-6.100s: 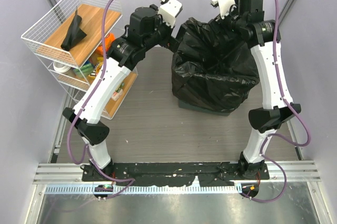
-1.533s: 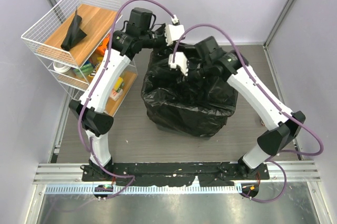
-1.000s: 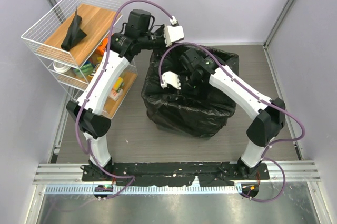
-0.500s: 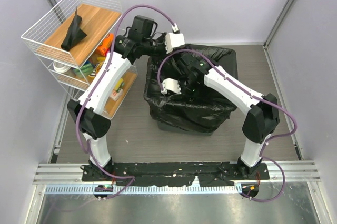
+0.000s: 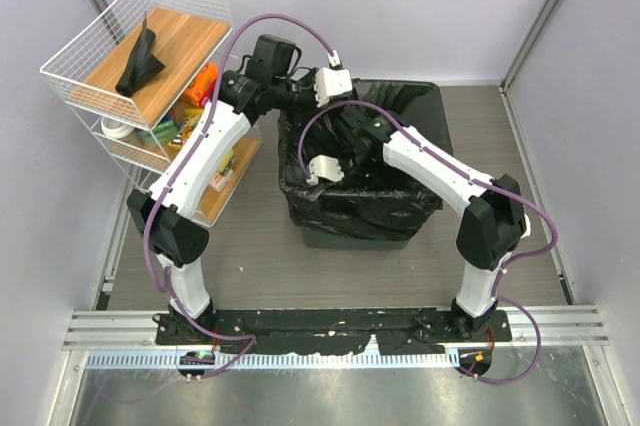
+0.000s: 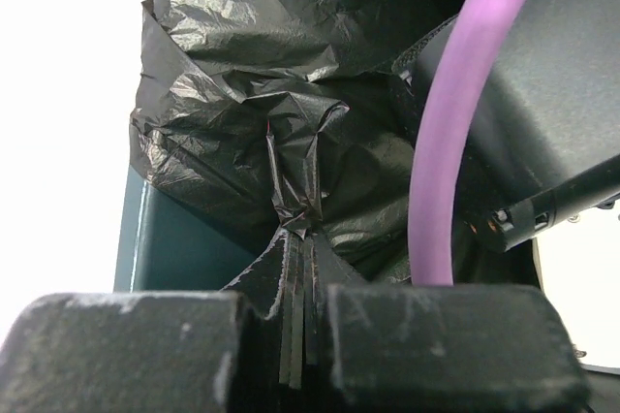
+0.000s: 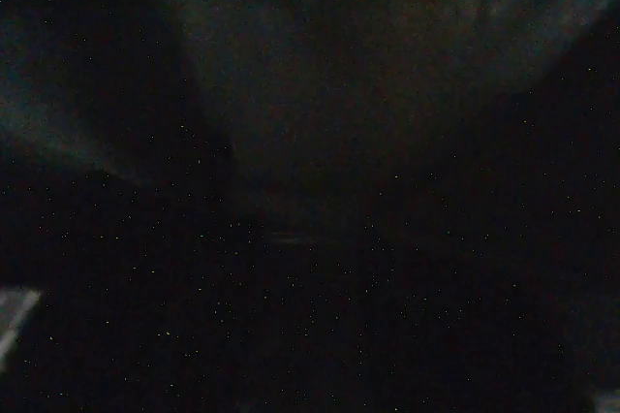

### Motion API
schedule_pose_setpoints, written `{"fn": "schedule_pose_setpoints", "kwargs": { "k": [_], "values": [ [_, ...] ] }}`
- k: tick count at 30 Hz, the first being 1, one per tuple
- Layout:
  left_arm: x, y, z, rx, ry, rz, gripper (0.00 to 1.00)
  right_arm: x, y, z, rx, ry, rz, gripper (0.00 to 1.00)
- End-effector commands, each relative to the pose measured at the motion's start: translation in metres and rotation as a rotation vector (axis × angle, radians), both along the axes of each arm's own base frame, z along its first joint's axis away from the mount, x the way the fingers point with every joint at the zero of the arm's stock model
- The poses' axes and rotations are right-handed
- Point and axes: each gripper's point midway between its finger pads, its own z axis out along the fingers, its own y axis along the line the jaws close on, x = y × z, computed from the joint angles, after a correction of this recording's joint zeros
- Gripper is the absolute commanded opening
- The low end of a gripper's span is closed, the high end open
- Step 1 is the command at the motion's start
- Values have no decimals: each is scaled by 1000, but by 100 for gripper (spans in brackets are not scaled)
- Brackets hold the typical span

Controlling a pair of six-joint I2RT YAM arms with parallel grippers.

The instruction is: Put the trash bags into the trash bin

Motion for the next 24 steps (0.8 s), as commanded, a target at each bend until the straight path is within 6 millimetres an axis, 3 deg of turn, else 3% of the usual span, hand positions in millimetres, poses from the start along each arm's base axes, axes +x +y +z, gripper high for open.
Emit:
{"fn": "schedule_pose_setpoints", "kwargs": {
  "k": [1, 6, 13, 24],
  "values": [
    [-7, 6, -3, 22, 17, 6, 0, 1, -3, 6, -25, -26, -2, 50],
    [0, 7, 16, -17, -26, 48, 0, 6, -3, 23, -9, -66, -29, 51],
    [17, 11, 50, -96, -100, 167, 0, 16, 3, 69, 76, -166, -95, 55],
    [19, 9, 104, -244, -143, 232, 0, 14, 3, 115, 217, -240, -177, 61]
  ]
}}
